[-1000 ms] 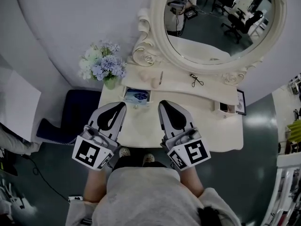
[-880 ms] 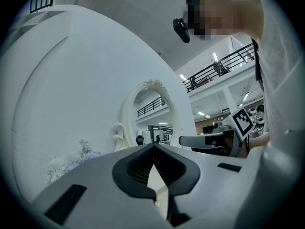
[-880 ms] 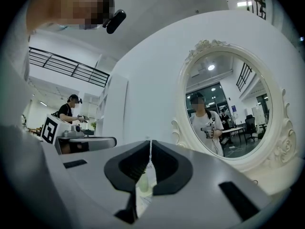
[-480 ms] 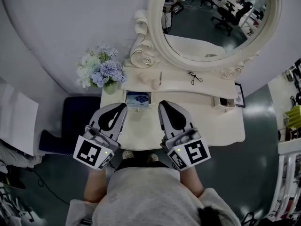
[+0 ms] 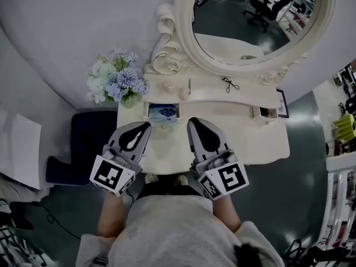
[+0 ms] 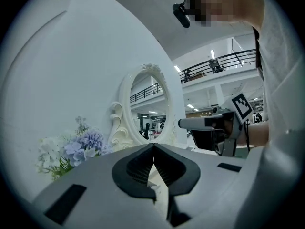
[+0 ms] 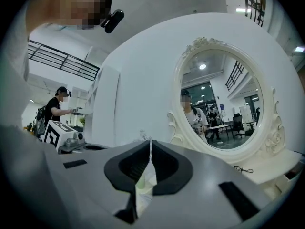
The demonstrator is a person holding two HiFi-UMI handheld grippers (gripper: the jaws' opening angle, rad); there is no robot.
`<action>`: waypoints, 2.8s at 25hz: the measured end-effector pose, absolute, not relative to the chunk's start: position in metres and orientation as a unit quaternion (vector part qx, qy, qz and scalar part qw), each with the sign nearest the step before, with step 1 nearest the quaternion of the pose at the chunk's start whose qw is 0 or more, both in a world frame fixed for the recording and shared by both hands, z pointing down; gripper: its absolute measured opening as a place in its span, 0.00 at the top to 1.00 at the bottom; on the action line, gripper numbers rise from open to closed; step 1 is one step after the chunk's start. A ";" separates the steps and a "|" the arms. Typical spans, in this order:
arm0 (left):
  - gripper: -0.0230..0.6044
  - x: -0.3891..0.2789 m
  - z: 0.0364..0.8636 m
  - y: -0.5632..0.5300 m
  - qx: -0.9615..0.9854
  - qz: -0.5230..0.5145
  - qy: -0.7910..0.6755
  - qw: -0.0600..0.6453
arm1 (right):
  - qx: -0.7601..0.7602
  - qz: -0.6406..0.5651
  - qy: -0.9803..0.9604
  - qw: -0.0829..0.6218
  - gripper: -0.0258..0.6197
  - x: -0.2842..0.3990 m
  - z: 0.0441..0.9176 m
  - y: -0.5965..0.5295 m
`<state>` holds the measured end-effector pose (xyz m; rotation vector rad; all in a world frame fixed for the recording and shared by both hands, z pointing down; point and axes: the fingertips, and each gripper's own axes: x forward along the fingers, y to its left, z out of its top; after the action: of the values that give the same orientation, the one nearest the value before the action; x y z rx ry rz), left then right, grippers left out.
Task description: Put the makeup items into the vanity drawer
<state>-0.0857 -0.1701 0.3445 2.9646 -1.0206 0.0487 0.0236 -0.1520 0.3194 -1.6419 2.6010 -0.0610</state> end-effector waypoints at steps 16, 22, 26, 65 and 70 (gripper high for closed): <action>0.83 -0.103 0.490 -0.184 0.933 0.218 -0.282 0.056 | -0.550 -0.038 0.834 0.004 0.92 0.016 0.340 -0.162; 0.73 -0.110 0.549 -0.182 0.914 0.313 -0.248 0.070 | -0.558 -0.041 0.829 -0.008 0.92 0.020 0.345 -0.164; 0.67 -0.115 0.584 -0.176 0.896 0.372 -0.229 0.076 | -0.567 -0.042 0.823 -0.016 0.92 0.025 0.347 -0.165; 0.94 -0.135 0.628 -0.177 0.855 0.396 -0.301 0.146 | -0.546 -0.018 0.837 -0.013 0.92 0.036 0.329 -0.169; 0.94 -0.137 0.617 -0.175 0.857 0.373 -0.321 0.154 | -0.543 -0.017 0.839 -0.013 0.92 0.040 0.328 -0.165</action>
<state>-0.1366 -0.1748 0.6174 2.4578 -0.9192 1.0682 0.0396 -0.1652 0.3276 -1.7215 2.6595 -0.0533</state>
